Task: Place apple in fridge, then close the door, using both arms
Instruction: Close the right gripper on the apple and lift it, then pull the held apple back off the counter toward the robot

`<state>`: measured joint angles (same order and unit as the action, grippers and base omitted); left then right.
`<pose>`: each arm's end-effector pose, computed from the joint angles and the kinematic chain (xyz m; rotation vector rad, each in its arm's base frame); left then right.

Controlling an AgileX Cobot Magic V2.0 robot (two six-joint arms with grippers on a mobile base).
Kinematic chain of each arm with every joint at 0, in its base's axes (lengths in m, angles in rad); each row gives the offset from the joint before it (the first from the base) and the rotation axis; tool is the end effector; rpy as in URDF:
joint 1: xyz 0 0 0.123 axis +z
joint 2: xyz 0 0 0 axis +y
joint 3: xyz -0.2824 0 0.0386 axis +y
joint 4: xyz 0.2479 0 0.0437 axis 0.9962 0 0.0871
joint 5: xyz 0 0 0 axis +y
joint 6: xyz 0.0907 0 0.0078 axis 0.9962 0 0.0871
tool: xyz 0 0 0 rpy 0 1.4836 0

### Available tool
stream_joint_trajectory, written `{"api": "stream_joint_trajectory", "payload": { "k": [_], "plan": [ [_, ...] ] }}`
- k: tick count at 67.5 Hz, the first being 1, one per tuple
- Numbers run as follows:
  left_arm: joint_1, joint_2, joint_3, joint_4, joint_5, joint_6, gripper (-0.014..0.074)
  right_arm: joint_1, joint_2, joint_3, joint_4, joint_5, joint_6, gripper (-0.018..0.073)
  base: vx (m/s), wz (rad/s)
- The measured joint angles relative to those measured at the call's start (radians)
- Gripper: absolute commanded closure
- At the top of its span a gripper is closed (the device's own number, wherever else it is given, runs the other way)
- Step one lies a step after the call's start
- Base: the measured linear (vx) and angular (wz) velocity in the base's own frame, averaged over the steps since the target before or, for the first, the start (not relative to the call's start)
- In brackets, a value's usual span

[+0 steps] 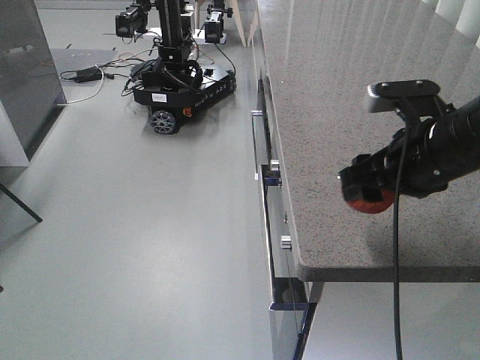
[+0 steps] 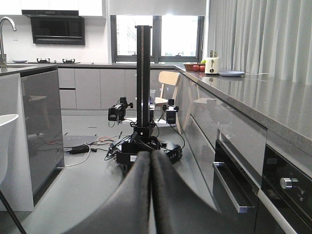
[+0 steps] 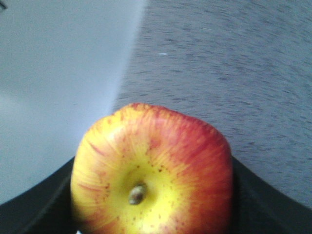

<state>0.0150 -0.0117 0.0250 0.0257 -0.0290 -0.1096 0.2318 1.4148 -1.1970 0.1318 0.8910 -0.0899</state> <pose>0.0562 0.0008 0.2079 -0.0720 1.4664 -0.0566 0.2833 0.0764 0.3200 -0.3463 2.5719 0.2149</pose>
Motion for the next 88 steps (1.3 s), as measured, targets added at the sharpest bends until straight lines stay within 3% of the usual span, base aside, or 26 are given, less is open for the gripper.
{"api": "stream_joint_trajectory", "payload": {
  "k": [22,36,61,88],
  "plan": [
    [0.000,0.000,0.000,0.000,0.000,0.000,0.0602,0.291,-0.302,0.132,0.000,-0.006,-0.016,0.0216,0.00,0.00],
    [0.000,0.000,0.000,0.000,0.000,0.000,0.0602,0.416,-0.481,0.243,0.005,-0.008,-0.006,0.0216,0.00,0.00],
    [0.000,0.000,0.000,0.000,0.000,0.000,0.0602,0.447,-0.733,0.416,0.004,0.008,0.018,0.0216,0.00,0.00],
    [0.000,0.000,0.000,0.000,0.000,0.000,0.0602,0.447,-0.802,0.428,-0.002,0.012,0.018,0.0216,0.00,0.00]
  ]
}}
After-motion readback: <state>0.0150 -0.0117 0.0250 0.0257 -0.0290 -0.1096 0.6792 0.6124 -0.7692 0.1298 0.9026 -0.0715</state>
